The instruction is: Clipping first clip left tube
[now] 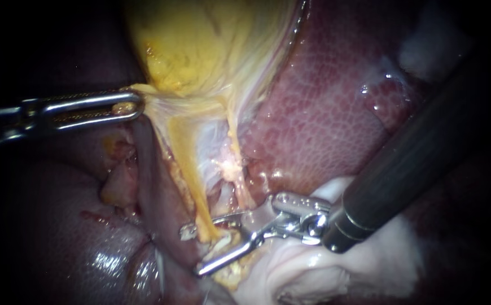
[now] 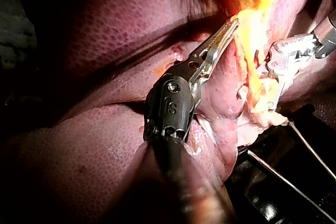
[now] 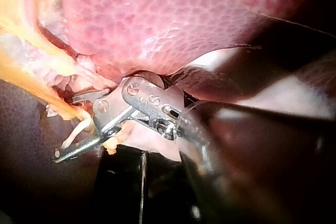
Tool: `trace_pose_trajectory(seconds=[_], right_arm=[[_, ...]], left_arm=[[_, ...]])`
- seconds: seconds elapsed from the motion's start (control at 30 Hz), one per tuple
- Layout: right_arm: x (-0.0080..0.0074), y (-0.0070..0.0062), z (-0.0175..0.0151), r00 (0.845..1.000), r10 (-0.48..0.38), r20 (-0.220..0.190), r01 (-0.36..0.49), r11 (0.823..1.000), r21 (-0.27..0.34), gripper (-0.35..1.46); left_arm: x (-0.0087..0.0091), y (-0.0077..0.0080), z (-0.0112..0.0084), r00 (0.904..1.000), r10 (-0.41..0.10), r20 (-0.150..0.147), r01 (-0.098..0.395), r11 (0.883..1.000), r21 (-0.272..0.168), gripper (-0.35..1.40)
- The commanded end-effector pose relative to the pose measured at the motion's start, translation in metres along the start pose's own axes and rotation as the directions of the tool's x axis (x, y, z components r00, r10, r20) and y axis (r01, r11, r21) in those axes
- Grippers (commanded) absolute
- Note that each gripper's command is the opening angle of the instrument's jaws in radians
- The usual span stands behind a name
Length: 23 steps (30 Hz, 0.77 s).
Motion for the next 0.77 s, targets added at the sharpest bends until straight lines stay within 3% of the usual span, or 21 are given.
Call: trace_pose_trajectory(seconds=[0.03, 0.1, 0.13, 0.77], right_arm=[[0.0, -0.0001, -0.0003, 1.0, 0.001, 0.014, -0.002, 1.0, 0.017, 0.17], [-0.0001, -0.0004, -0.0005, 0.999, 0.003, 0.043, -0.004, 1.0, 0.026, -0.24], [-0.0001, -0.0005, -0.0006, 0.999, 0.004, 0.053, -0.005, 1.0, 0.02, -0.35], [-0.0003, -0.0003, -0.001, 0.999, 0.003, 0.054, -0.004, 1.0, 0.021, -0.35]], left_arm=[[0.0, 0.0, 0.0, 1.0, 0.0, 0.0, 0.0, 1.0, 0.0, -0.35], [0.0, 0.0, 0.0, 1.0, 0.0, 0.0, 0.0, 1.0, 0.0, -0.35], [0.0, 0.0, 0.0, 1.0, 0.0, 0.0, 0.0, 1.0, 0.0, -0.35], [0.0, 0.0001, 0.0, 1.0, 0.0, 0.0, 0.0, 1.0, 0.0, -0.35]])
